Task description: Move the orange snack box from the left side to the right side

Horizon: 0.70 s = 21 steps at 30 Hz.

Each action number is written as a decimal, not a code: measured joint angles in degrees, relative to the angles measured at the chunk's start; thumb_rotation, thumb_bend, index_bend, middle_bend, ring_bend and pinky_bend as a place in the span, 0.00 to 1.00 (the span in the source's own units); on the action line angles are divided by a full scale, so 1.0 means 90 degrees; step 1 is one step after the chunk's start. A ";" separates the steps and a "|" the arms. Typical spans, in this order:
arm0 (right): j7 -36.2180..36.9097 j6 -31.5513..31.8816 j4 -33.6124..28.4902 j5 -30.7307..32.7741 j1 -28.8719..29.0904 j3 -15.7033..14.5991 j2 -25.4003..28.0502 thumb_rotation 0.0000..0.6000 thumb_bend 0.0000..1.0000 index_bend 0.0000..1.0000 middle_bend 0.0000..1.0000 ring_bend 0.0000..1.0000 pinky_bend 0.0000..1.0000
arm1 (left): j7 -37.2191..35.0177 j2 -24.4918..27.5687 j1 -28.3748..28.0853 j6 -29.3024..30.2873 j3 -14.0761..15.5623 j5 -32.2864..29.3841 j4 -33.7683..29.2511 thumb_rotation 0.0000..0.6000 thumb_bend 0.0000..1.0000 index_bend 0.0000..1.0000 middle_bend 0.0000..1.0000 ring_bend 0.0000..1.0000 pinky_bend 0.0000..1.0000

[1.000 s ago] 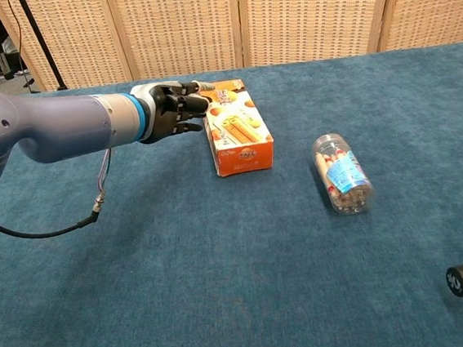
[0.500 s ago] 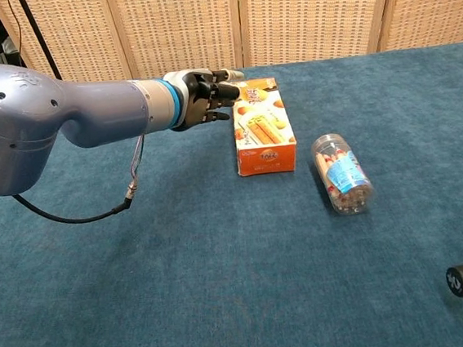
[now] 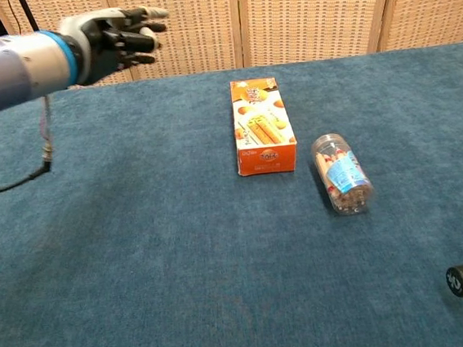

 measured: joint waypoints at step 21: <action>-0.0378 -0.1185 -0.0897 -0.0521 0.1123 0.0226 0.0958 1.00 0.00 0.00 0.00 0.00 0.00 | 0.1109 0.3044 0.3176 0.2916 0.1929 0.2153 -0.1850 1.00 0.00 0.00 0.00 0.00 0.00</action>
